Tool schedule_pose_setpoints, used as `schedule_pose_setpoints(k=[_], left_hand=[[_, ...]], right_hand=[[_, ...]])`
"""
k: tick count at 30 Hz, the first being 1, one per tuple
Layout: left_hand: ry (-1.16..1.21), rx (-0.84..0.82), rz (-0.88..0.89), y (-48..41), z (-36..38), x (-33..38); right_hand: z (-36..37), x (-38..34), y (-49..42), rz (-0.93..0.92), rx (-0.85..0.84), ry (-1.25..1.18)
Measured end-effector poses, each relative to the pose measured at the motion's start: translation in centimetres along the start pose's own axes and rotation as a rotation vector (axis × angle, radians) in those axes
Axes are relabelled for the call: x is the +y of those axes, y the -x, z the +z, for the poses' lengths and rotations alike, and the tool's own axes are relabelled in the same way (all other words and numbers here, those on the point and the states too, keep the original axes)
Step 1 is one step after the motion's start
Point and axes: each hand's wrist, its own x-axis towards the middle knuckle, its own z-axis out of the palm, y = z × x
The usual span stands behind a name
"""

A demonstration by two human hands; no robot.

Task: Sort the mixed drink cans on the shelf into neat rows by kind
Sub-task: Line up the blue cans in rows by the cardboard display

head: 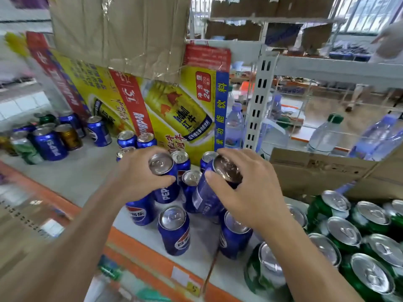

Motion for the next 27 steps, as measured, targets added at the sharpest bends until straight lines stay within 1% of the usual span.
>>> schedule_pose_setpoints(k=[4, 8, 11, 14, 16, 18, 19, 24, 27], left_hand=[[-0.132, -0.102, -0.002, -0.8, 1.2, -0.8], [-0.287, -0.313, -0.034, -1.4, 2.6, -2.8], [-0.267, -0.346, -0.025, -1.9, 3.2, -4.3], [-0.301, -0.354, 0.029, -2.2, 3.7, -5.2], [-0.347, -0.322, 0.078, -2.1, 4.0, -5.6], [-0.388, -0.294, 0.077, -1.6, 4.0, -5.8], [-0.397, -0.274, 0.072, -1.2, 3.8, -5.9], [-0.338, -0.12, 0.051, 1.5, 2.4, -5.8], [-0.324, -0.055, 0.001, 4.4, 0.8, -6.2]], right_hand=[[1.8, 0.0, -0.1, -0.023, -0.182, 0.101], [3.3, 0.0, -0.4, 0.028, -0.429, 0.219], [5.1, -0.1, -0.4, 0.074, -0.593, 0.301], [6.1, -0.1, -0.4, 0.103, -0.672, 0.328], [6.3, 0.0, -0.6, 0.094, -0.68, 0.355], [6.3, -0.1, -0.6, 0.09, -0.672, 0.366], [6.3, -0.3, -0.6, 0.094, -0.645, 0.354], [7.4, -1.7, -0.6, 0.054, -0.377, 0.29], [8.6, -3.2, -0.2, 0.051, -0.36, 0.244]])
